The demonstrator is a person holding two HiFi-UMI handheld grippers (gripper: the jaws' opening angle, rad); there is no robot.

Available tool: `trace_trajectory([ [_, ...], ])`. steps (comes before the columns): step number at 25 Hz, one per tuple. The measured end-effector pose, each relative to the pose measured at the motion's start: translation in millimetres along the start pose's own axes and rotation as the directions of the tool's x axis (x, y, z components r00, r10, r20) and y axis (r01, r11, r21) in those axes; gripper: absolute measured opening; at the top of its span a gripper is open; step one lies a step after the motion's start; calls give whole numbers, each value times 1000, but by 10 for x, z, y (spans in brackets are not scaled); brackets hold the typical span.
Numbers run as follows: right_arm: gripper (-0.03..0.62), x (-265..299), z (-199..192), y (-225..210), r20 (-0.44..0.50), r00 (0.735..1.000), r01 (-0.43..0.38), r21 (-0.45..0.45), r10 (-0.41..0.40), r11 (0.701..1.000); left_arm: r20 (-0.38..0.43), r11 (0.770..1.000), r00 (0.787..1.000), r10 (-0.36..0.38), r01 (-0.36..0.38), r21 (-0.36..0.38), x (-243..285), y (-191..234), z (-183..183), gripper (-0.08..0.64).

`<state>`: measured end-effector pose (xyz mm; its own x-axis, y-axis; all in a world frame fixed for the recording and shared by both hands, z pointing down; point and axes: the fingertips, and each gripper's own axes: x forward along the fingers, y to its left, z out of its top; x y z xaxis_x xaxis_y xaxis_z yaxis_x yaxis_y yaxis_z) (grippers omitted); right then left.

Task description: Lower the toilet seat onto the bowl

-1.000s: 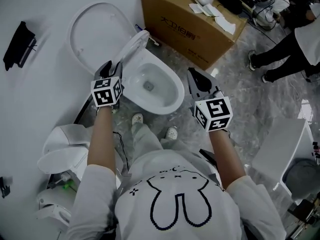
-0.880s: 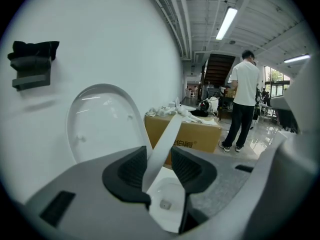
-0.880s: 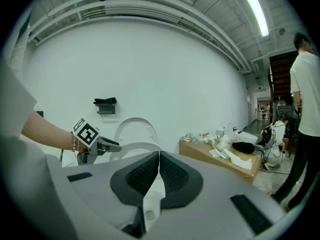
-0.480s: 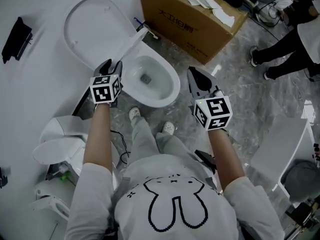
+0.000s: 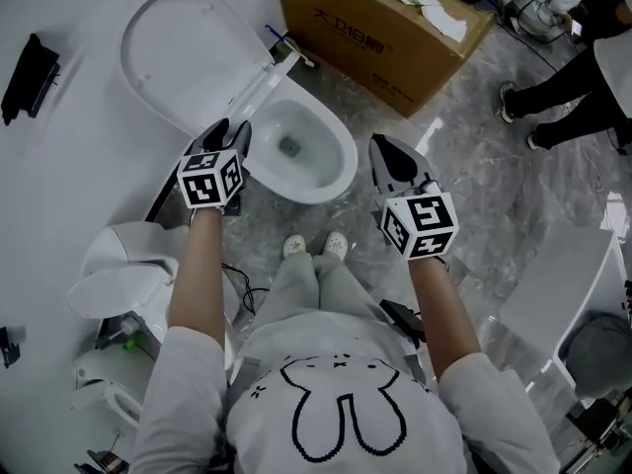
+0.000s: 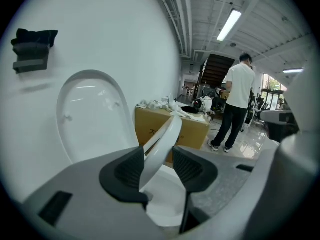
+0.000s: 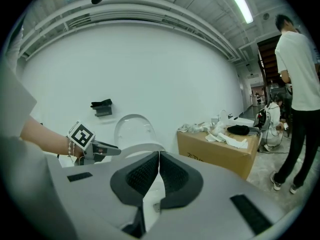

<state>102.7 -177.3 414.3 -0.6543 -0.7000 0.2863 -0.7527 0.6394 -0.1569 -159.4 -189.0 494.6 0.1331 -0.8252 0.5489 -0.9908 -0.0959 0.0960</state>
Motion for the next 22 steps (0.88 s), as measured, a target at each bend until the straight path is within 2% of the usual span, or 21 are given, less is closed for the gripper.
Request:
trace_trajectory([
  [9, 29, 34, -217, 35, -32, 999, 37, 30, -36, 999, -19, 994, 994, -109, 109, 24, 33, -191, -161, 173],
  [22, 29, 59, -569, 36, -85, 992, 93, 53, -89, 994, -89, 965, 965, -248, 253, 63, 118, -506, -501, 184],
])
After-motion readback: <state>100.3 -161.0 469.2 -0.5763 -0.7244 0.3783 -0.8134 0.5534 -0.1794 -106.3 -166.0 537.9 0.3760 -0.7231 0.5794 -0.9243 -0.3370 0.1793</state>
